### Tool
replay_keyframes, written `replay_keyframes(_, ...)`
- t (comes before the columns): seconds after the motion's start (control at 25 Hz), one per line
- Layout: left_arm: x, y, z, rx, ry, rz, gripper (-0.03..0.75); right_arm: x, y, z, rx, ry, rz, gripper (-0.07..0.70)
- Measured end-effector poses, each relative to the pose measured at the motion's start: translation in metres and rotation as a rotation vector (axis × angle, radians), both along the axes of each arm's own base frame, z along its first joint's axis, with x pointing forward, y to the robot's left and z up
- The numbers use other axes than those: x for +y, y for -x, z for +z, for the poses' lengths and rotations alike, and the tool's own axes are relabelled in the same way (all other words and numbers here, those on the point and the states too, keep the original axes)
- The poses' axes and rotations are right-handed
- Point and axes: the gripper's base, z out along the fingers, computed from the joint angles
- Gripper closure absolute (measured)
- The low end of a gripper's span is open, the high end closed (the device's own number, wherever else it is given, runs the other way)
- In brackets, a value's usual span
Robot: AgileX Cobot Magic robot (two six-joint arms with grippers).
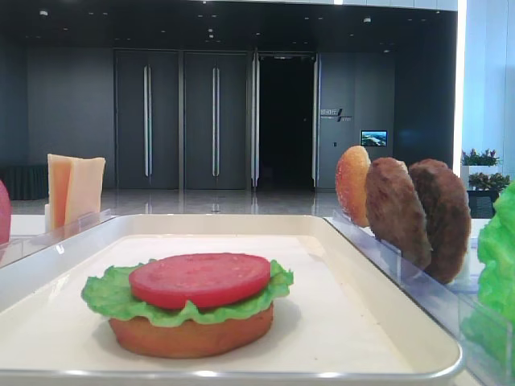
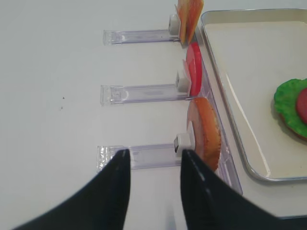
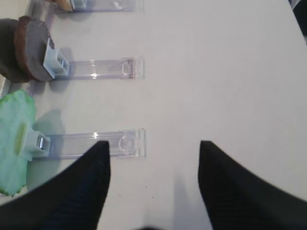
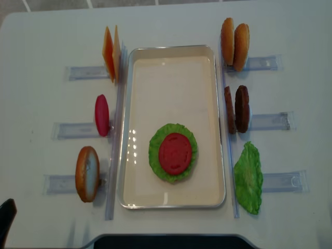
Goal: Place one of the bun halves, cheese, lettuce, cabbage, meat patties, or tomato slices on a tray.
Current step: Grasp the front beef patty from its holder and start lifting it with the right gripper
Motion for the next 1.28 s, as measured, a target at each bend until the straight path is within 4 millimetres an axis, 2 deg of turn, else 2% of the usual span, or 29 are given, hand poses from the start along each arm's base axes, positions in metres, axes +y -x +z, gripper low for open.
replay_keyframes(0.28, 0.0, 0.0, 0.0, -0.002, 0.0, 0.0, 0.45, 0.0, -0.066, 0.026, 0.208, 0.001, 0.0, 0.213)
replay_keyframes(0.48, 0.0, 0.0, 0.0, -0.002, 0.001, 0.0, 0.45, 0.0, -0.129, 0.034, 0.379, 0.008, 0.01, 0.213)
replay_keyframes(0.8, 0.0, 0.0, 0.0, -0.002, 0.001, 0.0, 0.45, 0.001, -0.203, 0.048, 0.442, 0.014, 0.021, 0.213)
replay_keyframes(1.08, 0.0, 0.0, 0.0, -0.002, 0.001, 0.0, 0.45, 0.001, -0.243, 0.047, 0.5, 0.015, 0.027, 0.213)
replay_keyframes(1.28, 0.0, 0.0, 0.0, -0.002, 0.001, 0.0, 0.45, 0.001, -0.256, 0.04, 0.557, 0.014, 0.031, 0.213)
